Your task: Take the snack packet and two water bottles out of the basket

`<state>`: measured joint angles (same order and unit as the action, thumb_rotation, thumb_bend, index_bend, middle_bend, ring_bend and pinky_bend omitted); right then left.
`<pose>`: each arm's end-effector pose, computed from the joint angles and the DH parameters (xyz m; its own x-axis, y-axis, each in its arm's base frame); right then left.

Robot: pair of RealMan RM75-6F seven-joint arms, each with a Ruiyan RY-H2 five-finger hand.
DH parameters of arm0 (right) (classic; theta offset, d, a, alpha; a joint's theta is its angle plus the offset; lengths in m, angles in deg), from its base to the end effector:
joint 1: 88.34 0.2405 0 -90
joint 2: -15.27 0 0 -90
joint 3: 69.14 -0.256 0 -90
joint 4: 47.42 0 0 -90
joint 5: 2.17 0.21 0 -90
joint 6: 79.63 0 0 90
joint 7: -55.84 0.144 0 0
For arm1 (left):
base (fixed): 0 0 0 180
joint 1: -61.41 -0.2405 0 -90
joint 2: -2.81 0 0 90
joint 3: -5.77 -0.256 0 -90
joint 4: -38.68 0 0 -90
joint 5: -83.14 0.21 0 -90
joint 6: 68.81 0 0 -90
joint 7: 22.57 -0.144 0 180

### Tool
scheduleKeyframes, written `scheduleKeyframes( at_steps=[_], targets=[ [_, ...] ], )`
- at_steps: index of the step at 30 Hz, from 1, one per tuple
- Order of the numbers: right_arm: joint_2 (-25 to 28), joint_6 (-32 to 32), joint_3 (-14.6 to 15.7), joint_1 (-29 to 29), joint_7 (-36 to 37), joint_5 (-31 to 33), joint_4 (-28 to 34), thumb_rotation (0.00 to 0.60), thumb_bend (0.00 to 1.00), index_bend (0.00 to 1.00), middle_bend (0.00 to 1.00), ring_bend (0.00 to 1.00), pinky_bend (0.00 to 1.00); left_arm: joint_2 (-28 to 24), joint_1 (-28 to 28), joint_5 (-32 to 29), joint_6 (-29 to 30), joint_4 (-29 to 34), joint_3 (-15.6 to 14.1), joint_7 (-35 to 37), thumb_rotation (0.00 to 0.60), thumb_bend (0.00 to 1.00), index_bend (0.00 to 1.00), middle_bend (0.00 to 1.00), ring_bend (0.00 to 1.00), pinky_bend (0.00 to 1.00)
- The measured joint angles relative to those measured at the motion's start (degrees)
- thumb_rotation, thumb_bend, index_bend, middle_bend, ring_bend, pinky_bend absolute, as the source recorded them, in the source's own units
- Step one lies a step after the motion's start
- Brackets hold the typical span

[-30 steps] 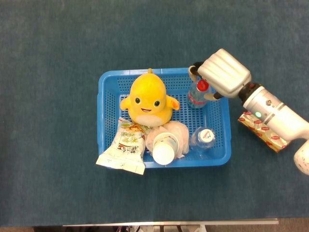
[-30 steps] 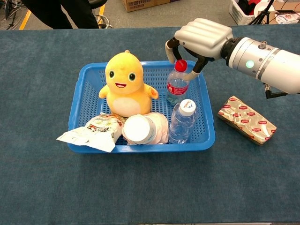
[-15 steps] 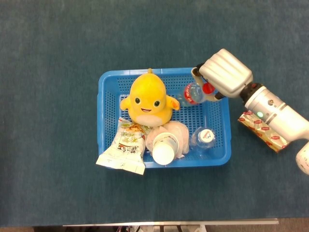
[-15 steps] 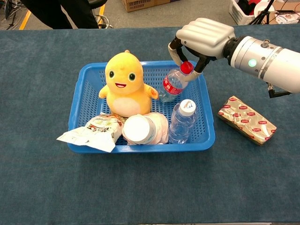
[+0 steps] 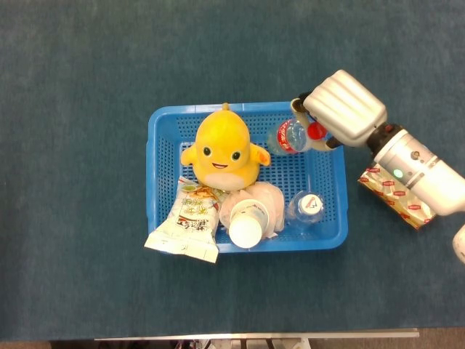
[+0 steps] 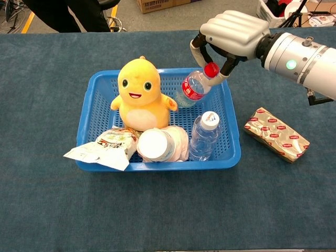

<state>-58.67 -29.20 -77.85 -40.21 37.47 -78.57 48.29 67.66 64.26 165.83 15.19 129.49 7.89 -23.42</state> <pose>-0.1003 -0.3404 0.0382 0.6156 -0.1243 0.7782 -0.6456 -0.6458 0.4075 -0.3309 0.1669 0.1567 0.4154 0.0481 0.9084 0.9048 0.0807 -0.4181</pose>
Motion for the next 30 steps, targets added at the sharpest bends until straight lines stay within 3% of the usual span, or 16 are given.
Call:
scheduleKeyframes(
  at_steps=[14, 30],
  targets=[
    [12.0, 6.1, 0.3, -4.0, -6.9, -0.2, 14.5, 0.6, 0.11, 0.65, 0.68, 0.77, 0.94, -0.1, 1.3, 0.9, -0.3, 2.8, 0.5, -4.1, 0.6, 0.14, 0.41, 0.29, 0.21, 0.39],
    [30.8, 12.0, 5.3, -13.8, -15.6, 1.3, 29.2, 0.6, 0.1, 0.66, 0.69, 0.77, 0.94, 0.9, 3.0, 0.1, -1.6, 5.7, 0.8, -9.5, 0.6, 0.14, 0.41, 0.29, 0.21, 0.39]
  ],
)
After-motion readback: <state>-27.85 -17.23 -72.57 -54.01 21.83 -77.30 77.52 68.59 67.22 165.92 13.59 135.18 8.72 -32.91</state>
